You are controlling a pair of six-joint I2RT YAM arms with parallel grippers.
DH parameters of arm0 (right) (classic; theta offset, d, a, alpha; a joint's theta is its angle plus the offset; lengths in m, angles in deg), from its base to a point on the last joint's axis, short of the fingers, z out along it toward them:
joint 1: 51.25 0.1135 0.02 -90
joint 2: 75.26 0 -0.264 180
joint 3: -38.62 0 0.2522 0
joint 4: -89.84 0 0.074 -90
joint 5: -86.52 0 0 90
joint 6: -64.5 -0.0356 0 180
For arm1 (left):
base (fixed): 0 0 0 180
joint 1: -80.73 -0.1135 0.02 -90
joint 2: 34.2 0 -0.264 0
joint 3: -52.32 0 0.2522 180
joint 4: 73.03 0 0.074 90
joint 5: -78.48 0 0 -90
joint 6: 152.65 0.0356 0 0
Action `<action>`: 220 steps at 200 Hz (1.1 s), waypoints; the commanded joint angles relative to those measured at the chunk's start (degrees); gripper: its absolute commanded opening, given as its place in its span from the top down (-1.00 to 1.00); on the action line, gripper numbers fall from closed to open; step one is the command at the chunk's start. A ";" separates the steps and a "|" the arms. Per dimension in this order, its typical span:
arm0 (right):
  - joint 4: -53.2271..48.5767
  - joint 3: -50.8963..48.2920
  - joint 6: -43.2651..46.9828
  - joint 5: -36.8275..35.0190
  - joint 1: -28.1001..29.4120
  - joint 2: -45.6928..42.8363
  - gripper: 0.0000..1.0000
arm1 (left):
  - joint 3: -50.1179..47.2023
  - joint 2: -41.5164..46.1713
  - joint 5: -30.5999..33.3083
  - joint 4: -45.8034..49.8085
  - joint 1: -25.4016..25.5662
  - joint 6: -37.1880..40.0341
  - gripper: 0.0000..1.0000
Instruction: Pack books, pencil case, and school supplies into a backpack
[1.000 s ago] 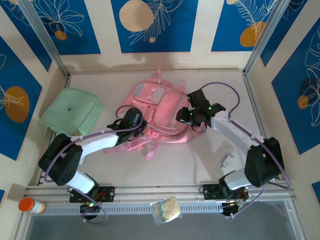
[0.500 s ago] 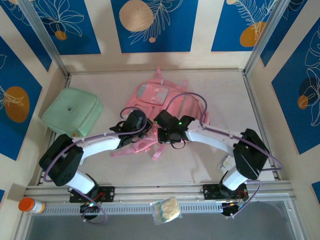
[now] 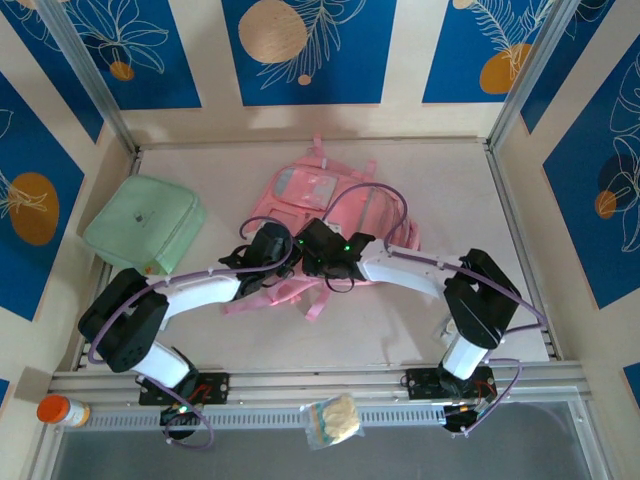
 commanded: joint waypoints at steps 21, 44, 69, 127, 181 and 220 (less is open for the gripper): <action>5.98 0.10 -2.25 -1.48 -0.95 3.66 0.41 | -0.44 0.15 -2.92 -7.02 1.31 0.05 1.00; 1.78 1.50 -3.00 -3.75 -1.09 3.93 0.48 | -0.53 0.53 -2.96 -6.88 1.16 0.31 1.00; -2.35 -1.00 -4.97 -5.52 -1.15 0.29 0.50 | -0.28 2.54 -1.03 -4.25 1.10 2.21 1.00; -2.36 -0.39 -0.78 -3.29 -2.11 0.32 0.49 | 0.96 3.20 -0.73 -2.62 1.07 4.13 1.00; -2.53 3.02 4.79 -4.06 -2.80 4.10 0.55 | 1.41 2.96 -0.59 -2.23 1.05 4.56 1.00; -1.26 3.00 9.58 -3.90 -2.11 3.31 0.77 | 1.44 3.03 -0.33 -1.50 1.09 5.09 1.00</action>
